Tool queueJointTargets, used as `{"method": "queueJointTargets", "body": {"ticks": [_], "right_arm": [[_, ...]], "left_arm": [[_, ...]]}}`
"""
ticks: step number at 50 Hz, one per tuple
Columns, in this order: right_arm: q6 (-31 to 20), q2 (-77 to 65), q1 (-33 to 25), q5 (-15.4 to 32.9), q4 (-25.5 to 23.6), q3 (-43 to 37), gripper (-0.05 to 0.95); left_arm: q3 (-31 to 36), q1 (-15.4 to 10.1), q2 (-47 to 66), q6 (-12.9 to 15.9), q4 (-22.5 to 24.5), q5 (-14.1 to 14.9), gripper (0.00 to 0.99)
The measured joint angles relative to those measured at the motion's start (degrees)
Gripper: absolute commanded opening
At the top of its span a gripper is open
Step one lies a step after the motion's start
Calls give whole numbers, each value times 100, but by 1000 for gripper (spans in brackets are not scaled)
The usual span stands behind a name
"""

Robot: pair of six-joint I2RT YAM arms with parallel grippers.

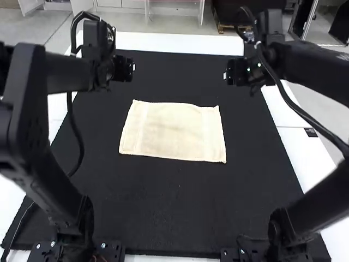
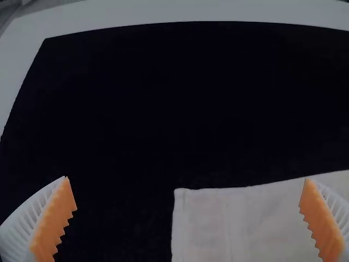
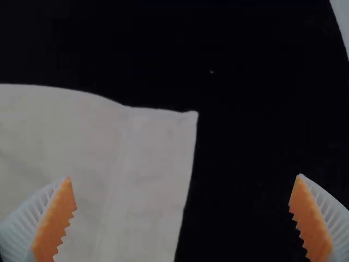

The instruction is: Fold the towel.

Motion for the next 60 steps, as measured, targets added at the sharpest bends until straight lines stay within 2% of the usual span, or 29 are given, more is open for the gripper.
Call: {"method": "queueJointTargets", "body": {"ticks": [10, 20, 29, 37, 46, 60], "right_arm": [[59, 944, -50, 94, 33, 560, 905], [-17, 1834, -439, 94, 76, 835, 905], [-72, 2540, -774, 90, 267, 990, 905], [-90, 2979, -809, 68, 376, 1132, 905], [-17, 3375, -809, 46, 361, 1394, 905], [164, 3694, -743, -162, 192, 1449, 905]], "left_arm": [[632, -26, 1005, -59, 28, 7, 966], [1462, -26, 2271, -83, -330, 0, 967], [1921, -26, 2889, -85, -485, -4, 967], [2024, -85, 3176, -85, -485, -83, 967], [2026, -210, 3521, -149, -704, -190, 966], [2022, -223, 3676, -234, -817, -345, 967]]}}
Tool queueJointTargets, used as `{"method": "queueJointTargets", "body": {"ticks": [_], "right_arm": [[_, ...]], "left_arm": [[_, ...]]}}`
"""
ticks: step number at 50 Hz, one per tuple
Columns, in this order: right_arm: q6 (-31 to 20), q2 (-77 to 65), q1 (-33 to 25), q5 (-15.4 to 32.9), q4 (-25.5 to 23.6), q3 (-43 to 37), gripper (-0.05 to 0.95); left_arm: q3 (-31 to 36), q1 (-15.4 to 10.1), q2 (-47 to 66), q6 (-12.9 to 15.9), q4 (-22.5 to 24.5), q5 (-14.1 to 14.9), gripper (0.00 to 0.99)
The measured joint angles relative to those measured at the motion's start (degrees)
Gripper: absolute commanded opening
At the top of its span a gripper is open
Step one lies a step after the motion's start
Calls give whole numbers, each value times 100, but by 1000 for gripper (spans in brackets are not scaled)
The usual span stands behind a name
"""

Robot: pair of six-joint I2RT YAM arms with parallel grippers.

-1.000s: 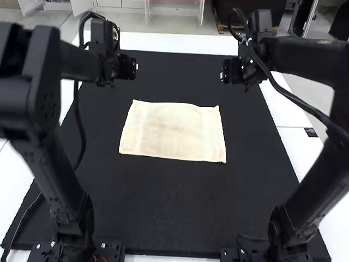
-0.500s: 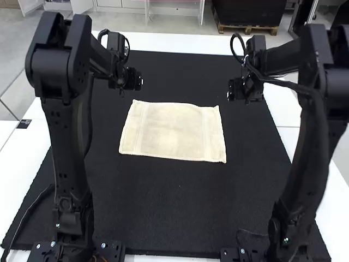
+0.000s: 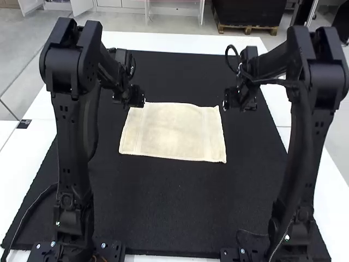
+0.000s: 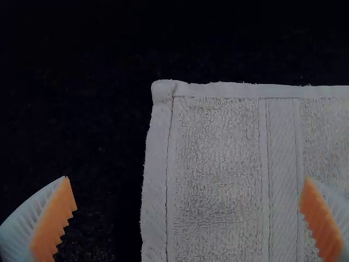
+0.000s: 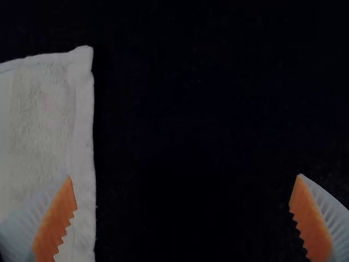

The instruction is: Fold the towel.

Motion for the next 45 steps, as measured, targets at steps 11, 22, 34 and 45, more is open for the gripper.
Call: {"method": "queueJointTargets", "body": {"ticks": [11, 22, 34, 45], "right_arm": [[13, 59, 304, -297, 74, -57, 905], [-4, 468, 326, -374, 275, 28, 903], [-131, 890, 313, -514, 400, 433, 903], [-164, 1001, 271, -704, 570, 1187, 902]], "left_arm": [[0, 0, 17, -2, 109, -87, 966], [2, 0, 369, 0, 249, -90, 966], [417, 22, 684, -39, 2, -66, 966], [529, 26, 737, -39, 24, -66, 966]]}}
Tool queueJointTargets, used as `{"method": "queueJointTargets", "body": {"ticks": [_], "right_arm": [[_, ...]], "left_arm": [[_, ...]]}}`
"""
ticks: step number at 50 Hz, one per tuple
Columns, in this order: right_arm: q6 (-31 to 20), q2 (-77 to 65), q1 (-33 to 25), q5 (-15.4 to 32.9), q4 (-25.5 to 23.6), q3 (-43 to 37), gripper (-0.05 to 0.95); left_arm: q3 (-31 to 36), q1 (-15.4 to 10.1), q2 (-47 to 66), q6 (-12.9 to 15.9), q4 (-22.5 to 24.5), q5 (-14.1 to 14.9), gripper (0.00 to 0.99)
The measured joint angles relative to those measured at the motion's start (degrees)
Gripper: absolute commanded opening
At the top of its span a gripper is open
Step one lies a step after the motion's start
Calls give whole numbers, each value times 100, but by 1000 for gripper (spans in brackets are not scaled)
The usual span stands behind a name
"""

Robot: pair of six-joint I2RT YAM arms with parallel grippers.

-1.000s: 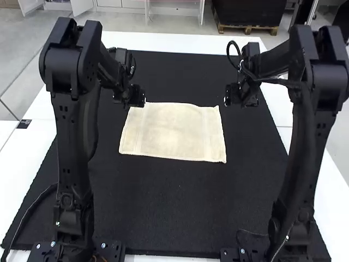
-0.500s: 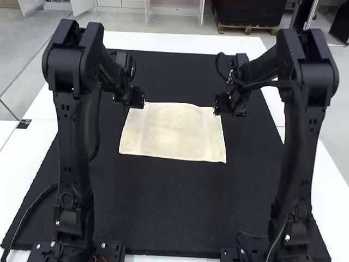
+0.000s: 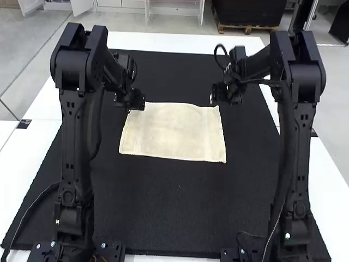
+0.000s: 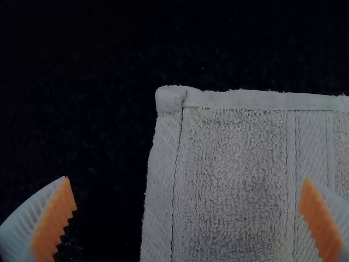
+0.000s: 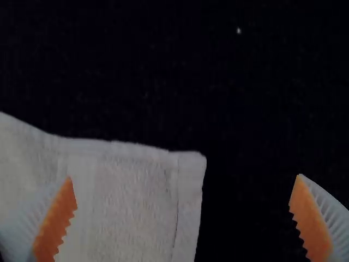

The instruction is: Fold the towel.

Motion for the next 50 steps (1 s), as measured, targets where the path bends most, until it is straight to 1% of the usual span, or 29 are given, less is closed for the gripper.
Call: {"method": "queueJointTargets", "body": {"ticks": [8, 13, 16, 23, 26, 28, 32, 34, 37, 39, 42, 45, 46, 48, 50], "right_arm": [[-11, 361, -4, -129, -46, 413, 902], [-7, 610, -17, -195, -109, 533, 900], [11, 752, -28, -221, -236, 619, 900], [90, 914, -76, -326, -787, 890, 900], [149, 914, -96, -343, -1189, 1078, 900], [168, 914, -105, -354, -1340, 1158, 893], [199, 916, -116, -361, -1475, 1257, 828], [216, 916, -116, -361, -1491, 1298, 813], [236, 922, -116, -363, -1508, 1360, 811], [254, 949, -116, -363, -1517, 1416, 756], [317, 1021, -116, -367, -1526, 1493, 611], [479, 1139, -127, -459, -1532, 1554, 505], [557, 1180, -138, -509, -1552, 1576, 480], [715, 1285, -175, -553, -1585, 1620, 475], [872, 1292, -258, -695, -1641, 1690, 474]], "left_arm": [[205, 0, 297, -2, 13, 20, 966], [431, 0, 391, -2, -59, 20, 966], [612, 0, 498, -2, -168, 22, 967], [798, 0, 568, 0, -334, 26, 967], [822, 0, 584, -2, -358, 26, 967], [826, 0, 586, -2, -363, 24, 967], [831, 0, 586, -2, -363, 24, 962], [831, 0, 592, -2, -361, 24, 933], [841, 0, 616, -2, -348, 46, 931], [874, 0, 645, -2, -350, 59, 931], [955, 0, 704, -2, -354, 74, 933], [1045, 2, 754, -2, -426, 87, 931], [1078, 11, 763, -2, -463, 94, 931], [1115, 20, 774, -7, -509, 116, 933], [1134, 28, 774, -31, -542, 146, 936]]}}
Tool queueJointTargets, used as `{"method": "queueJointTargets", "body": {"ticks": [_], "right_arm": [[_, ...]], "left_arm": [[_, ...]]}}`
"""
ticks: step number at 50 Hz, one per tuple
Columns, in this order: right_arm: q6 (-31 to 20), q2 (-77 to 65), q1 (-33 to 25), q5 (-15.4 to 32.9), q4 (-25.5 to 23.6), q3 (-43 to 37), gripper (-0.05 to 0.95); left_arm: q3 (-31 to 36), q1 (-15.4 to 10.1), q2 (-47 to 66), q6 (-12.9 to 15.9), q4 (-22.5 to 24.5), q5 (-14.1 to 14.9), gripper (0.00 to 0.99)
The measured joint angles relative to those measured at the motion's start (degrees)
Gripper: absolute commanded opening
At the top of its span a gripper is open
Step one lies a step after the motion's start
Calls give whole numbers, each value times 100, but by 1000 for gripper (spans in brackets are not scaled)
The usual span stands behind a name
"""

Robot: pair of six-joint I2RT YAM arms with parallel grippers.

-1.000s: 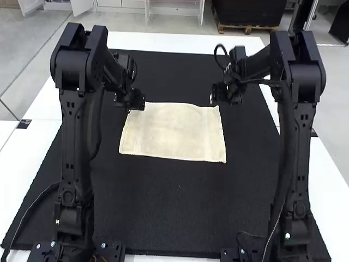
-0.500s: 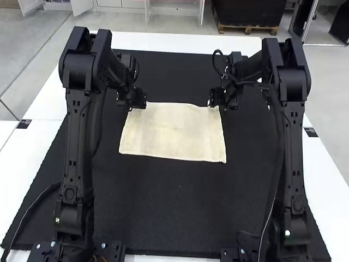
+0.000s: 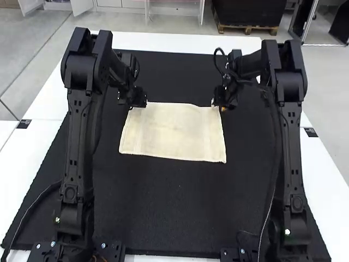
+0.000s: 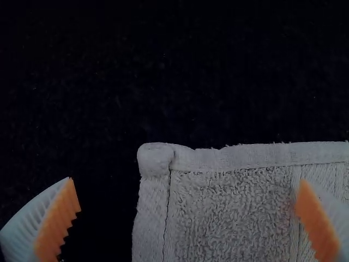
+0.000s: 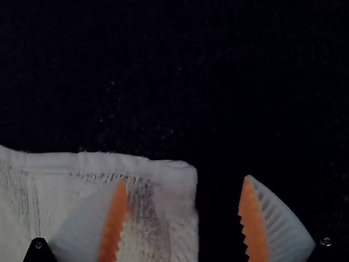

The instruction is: Fold the towel.

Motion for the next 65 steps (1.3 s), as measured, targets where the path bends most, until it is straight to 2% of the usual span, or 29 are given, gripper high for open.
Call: {"method": "queueJointTargets", "body": {"ticks": [2, 4, 7, 13, 16, 19, 25, 29, 36, 38, 42, 43, 45, 46, 47, 59, 61, 63, 65], "right_arm": [[144, 35, -90, -131, -66, 59, 451], [236, 87, -155, -273, -118, 105, 362], [295, 133, -205, -387, -240, 195, 367], [280, 188, -234, -476, -422, 319, 572], [184, 188, -225, -546, -468, 339, 595], [90, 186, -192, -542, -503, 356, 679], [-48, 188, -179, -542, -529, 367, 780], [-79, 186, -179, -542, -531, 367, 795], [-111, 186, -179, -542, -535, 367, 752], [-116, 186, -179, -542, -535, 367, 700], [-129, 186, -179, -542, -540, 367, 446], [-131, 188, -179, -542, -540, 367, 356], [-133, 188, -179, -542, -542, 367, 105], [-133, 186, -179, -542, -542, 367, 34], [-133, 186, -179, -542, -544, 367, 11], [-136, 186, -181, -542, -546, 367, -5], [-136, 186, -179, -542, -546, 367, 105], [-136, 186, -179, -542, -546, 367, 213], [-136, 186, -179, -542, -546, 367, 218]], "left_arm": [[7, 9, 0, -37, -4, 9, 933], [9, 11, 0, -70, -4, 26, 923], [9, 31, 11, -133, 0, 48, 910], [9, 70, 11, -229, -2, 122, 920], [9, 94, 13, -275, -9, 205, 949], [31, 107, 13, -332, -26, 280, 949], [35, 111, 11, -389, -28, 308, 946], [35, 116, 11, -402, -28, 310, 936], [35, 118, 11, -420, -28, 315, 930], [37, 118, 11, -420, -28, 315, 884], [37, 118, 11, -420, -28, 315, 777], [37, 116, 11, -420, -28, 315, 731], [37, 118, 11, -420, -28, 315, 656], [37, 118, 11, -420, -28, 315, 638], [37, 118, 11, -420, -28, 315, 636], [35, 116, 11, -420, -28, 315, 630], [35, 116, 11, -420, -28, 315, 636], [35, 118, 11, -420, -28, 315, 693], [37, 118, 11, -420, -28, 315, 752]]}}
